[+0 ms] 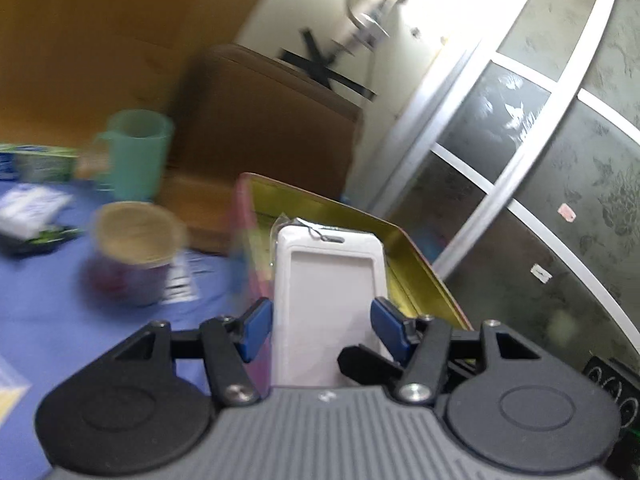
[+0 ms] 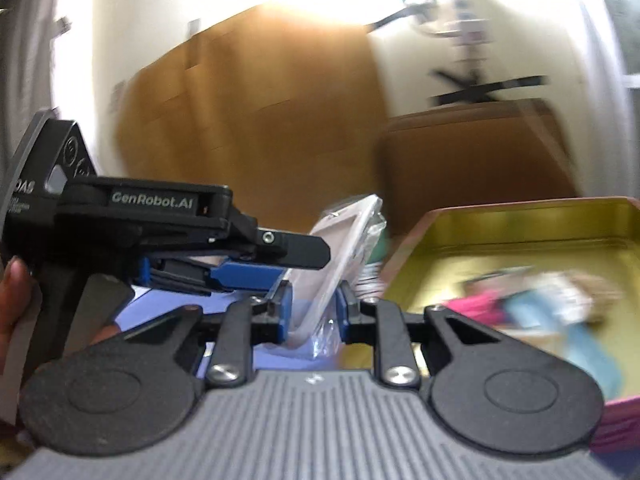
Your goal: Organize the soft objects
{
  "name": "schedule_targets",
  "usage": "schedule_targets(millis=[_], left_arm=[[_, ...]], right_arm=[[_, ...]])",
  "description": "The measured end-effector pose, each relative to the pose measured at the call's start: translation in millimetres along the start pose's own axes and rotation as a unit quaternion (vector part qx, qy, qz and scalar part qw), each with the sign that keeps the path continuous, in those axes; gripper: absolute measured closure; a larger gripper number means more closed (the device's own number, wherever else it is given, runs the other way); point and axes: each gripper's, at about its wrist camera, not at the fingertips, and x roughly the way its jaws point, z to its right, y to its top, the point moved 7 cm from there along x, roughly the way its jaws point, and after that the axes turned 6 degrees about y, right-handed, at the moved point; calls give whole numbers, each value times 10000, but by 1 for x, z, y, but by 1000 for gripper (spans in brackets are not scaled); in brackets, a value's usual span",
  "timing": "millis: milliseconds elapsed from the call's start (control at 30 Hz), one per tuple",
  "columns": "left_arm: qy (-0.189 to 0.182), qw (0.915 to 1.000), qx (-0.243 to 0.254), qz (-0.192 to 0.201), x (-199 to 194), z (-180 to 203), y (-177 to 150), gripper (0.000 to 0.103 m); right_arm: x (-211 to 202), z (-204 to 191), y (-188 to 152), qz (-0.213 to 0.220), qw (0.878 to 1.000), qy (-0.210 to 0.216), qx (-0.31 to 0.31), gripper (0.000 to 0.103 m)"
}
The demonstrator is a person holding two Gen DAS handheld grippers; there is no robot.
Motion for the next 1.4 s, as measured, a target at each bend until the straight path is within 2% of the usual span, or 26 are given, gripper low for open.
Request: schedule_targets(millis=[133, 167, 200, 233, 267, 333, 400, 433, 533, 633, 733, 833, 900, 967, 1000, 1033, 1133, 1300, 1400], left_arm=[[112, 9996, 228, 106, 32, 16, 5, 42], [227, 9992, 277, 156, 33, 17, 6, 41], [339, 9988, 280, 192, 33, 17, 8, 41], [360, 9988, 252, 229, 26, 13, 8, 41], [327, 9988, 240, 286, 18, 8, 7, 41], [481, 9975, 263, 442, -3, -9, 6, 38], [756, 9952, 285, 550, -24, -33, 2, 37], [968, 9932, 293, 568, -34, -48, -2, 37], [1738, 9830, 263, 531, -60, -97, -18, 37], [2366, 9700, 138, 549, -89, -146, -35, 37], [3020, 9512, 78, 627, -117, -194, -48, 37], [3411, 9377, -19, 662, -136, -234, -53, 34], [3731, 9253, -151, 666, -148, -265, -56, 33], [3857, 9195, -347, 668, -157, -289, -58, 33], [3843, 9196, -459, 672, -158, -298, -60, 33], [3734, 9234, -624, 631, -157, -304, -62, 33], [3494, 9319, -639, 732, -157, -302, -59, 31], [3369, 9349, -672, 888, -160, -296, -60, 31], [3318, 9356, -707, 978, -164, -295, -61, 31]], right_arm=[[-3, 46, 9, 156, 9976, -665, 111, 75], [0, 58, 10, 182, 9939, -1090, -46, 72], [1, 69, 11, 274, 9883, -1484, -205, 63], [0, 77, 12, 410, 9805, -1893, -323, 61], [-3, 84, 14, 547, 9753, -2121, -279, 61], [-13, 92, 18, 903, 9753, -2014, 81, 61], [-18, 88, 22, 1111, 9760, -1867, 158, 61], [-19, 78, 24, 1166, 9771, -1776, 114, 61], [-8, 48, 27, 1127, 9870, -1142, -49, 61], [16, 6, 20, 830, 9956, -414, -160, 61], [50, -33, 7, 387, 9988, 209, -221, 61], [85, -72, -13, -167, 9975, 610, -313, 61], [108, -96, -25, -480, 9942, 786, -555, 61], [126, -114, -34, -734, 9899, 868, -845, 59], [134, -121, -39, -841, 9876, 882, -985, 58], [145, -125, -43, -934, 9854, 845, -1149, 58], [175, -134, -50, -1163, 9741, 648, -1828, 58], [228, -141, -50, -1419, 9530, 422, -2645, 56], [267, -143, -45, -1480, 9427, 104, -2987, 54]])
